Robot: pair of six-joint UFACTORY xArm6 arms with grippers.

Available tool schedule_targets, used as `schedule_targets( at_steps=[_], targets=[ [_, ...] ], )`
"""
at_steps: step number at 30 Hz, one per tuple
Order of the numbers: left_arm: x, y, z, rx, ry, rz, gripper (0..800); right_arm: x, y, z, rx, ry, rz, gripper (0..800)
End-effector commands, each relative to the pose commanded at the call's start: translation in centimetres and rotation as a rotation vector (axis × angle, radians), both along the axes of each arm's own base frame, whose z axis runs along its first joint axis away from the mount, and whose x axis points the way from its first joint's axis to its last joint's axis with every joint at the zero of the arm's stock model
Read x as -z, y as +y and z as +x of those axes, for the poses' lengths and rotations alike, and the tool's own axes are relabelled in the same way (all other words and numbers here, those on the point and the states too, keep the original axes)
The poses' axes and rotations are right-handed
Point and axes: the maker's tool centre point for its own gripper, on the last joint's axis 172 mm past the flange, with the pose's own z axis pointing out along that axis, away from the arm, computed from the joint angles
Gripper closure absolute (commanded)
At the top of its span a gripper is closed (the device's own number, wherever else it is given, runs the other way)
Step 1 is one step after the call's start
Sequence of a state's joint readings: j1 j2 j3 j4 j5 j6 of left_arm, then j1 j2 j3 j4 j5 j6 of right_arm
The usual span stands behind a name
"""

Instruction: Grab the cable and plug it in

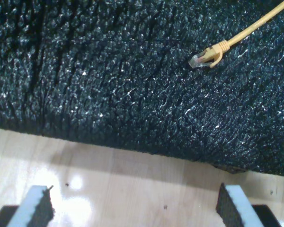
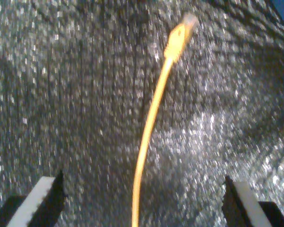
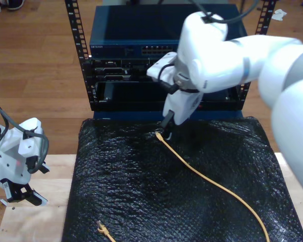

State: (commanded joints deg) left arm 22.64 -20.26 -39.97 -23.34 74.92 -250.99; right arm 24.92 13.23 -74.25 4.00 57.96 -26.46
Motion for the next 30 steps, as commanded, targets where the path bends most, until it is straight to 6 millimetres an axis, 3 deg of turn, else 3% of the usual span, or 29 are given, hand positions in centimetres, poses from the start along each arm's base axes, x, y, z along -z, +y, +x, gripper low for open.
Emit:
schedule_targets(
  at_steps=[5,13,25,30],
  targets=[
    [0.0,0.1,0.0,-0.002,-0.001,0.001,0,1.8,1.7,1.4,0.002,0.004,-0.028,30],
    [0.2,0.0,-0.1,-0.002,0.003,-0.001,0,6.2,1.5,3.2,0.059,0.015,-0.122,48],
    [0.2,0.0,-0.2,0.000,0.005,-0.002,0,7.2,1.9,3.0,0.168,0.028,-0.127,47],
    [0.3,0.0,-0.2,0.000,0.006,-0.003,0,8.0,1.7,2.7,0.190,0.041,-0.135,85]
  ],
)
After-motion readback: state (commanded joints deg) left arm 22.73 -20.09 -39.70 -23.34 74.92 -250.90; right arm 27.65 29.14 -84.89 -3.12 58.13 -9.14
